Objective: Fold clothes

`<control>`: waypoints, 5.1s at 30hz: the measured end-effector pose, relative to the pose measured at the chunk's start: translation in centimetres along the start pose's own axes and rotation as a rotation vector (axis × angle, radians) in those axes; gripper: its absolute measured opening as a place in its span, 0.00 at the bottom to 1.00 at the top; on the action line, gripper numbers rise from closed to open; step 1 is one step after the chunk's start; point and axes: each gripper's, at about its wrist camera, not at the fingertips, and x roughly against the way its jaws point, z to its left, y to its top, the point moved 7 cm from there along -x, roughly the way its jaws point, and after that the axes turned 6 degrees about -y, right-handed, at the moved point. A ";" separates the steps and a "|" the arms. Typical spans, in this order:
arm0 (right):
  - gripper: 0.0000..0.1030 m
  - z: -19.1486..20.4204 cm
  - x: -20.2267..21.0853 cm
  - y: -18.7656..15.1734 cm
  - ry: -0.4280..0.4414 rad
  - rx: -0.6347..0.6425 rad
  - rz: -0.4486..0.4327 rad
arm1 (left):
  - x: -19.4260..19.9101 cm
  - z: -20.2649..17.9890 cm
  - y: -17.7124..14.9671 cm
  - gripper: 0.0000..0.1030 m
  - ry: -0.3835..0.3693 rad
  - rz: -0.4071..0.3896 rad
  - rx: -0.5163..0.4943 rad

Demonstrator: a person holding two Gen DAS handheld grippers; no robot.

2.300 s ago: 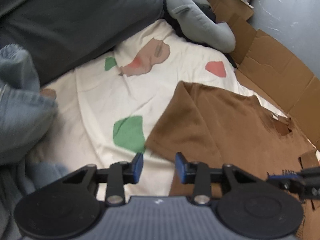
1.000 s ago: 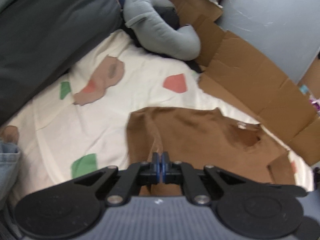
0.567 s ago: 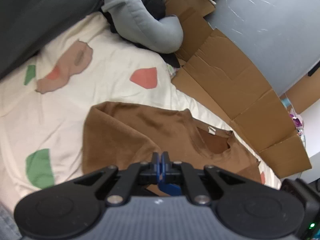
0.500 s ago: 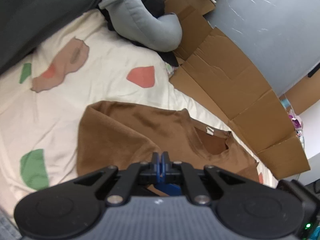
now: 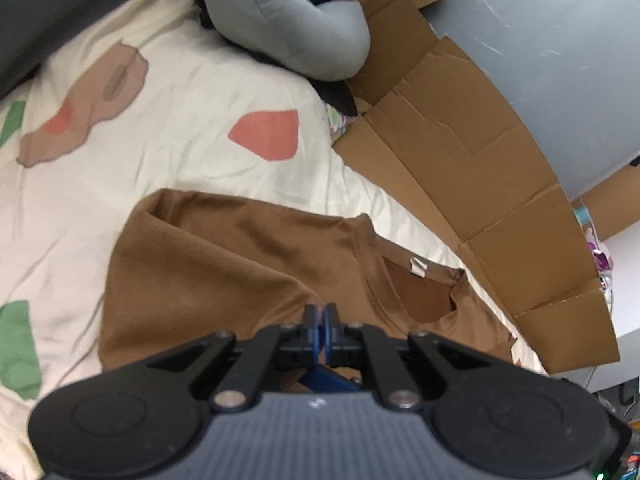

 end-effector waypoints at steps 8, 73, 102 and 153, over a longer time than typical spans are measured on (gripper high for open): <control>0.66 -2.7 -1.8 -0.3 -0.001 -0.100 0.037 | -0.5 -0.5 0.7 0.15 0.005 0.008 -0.022; 0.00 -8.6 -0.6 0.0 -0.050 -0.208 0.117 | -2.2 6.9 9.1 0.42 0.364 0.037 -0.159; 0.04 -9.0 -0.4 -1.1 -0.066 -0.270 0.118 | -1.1 5.5 7.5 0.13 0.408 0.011 -0.212; 0.27 -9.8 4.6 0.1 -0.101 -0.209 0.061 | 6.5 4.0 -3.5 0.35 0.314 -0.059 -0.032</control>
